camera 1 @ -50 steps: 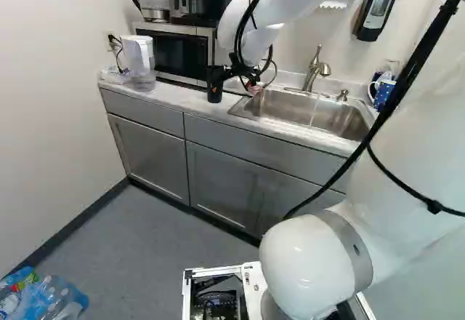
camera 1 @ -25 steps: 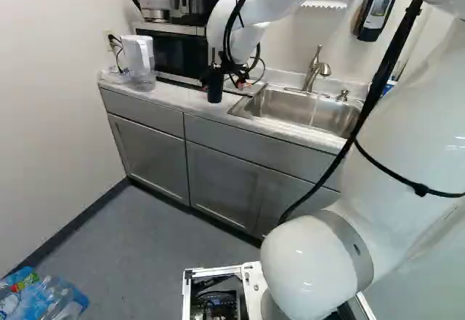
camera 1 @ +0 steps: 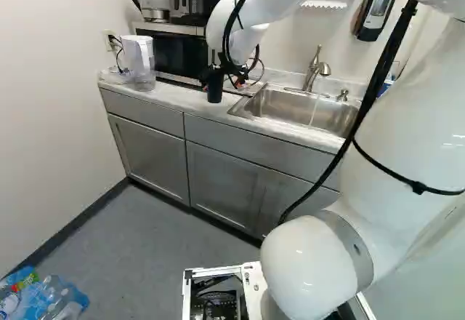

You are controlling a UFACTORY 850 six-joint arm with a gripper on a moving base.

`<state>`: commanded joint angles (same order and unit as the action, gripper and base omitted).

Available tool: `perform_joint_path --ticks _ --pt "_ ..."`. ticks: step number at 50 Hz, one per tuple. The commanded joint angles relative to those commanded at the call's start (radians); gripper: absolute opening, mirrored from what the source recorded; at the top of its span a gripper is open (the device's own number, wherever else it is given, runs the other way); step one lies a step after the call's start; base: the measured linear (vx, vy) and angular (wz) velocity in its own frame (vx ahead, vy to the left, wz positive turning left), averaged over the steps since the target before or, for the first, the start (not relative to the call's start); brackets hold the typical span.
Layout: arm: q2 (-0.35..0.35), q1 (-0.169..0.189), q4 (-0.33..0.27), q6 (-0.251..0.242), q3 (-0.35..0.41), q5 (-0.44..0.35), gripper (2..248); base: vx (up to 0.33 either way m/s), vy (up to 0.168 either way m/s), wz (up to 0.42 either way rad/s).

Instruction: Rinse the cup and place it in the tray

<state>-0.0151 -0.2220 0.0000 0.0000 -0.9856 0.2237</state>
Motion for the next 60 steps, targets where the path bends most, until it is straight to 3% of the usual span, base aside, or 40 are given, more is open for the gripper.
perform_joint_path --ticks 60 --pt "0.065 -0.007 0.000 0.000 0.073 -0.364 247 0.000 0.000 0.000"
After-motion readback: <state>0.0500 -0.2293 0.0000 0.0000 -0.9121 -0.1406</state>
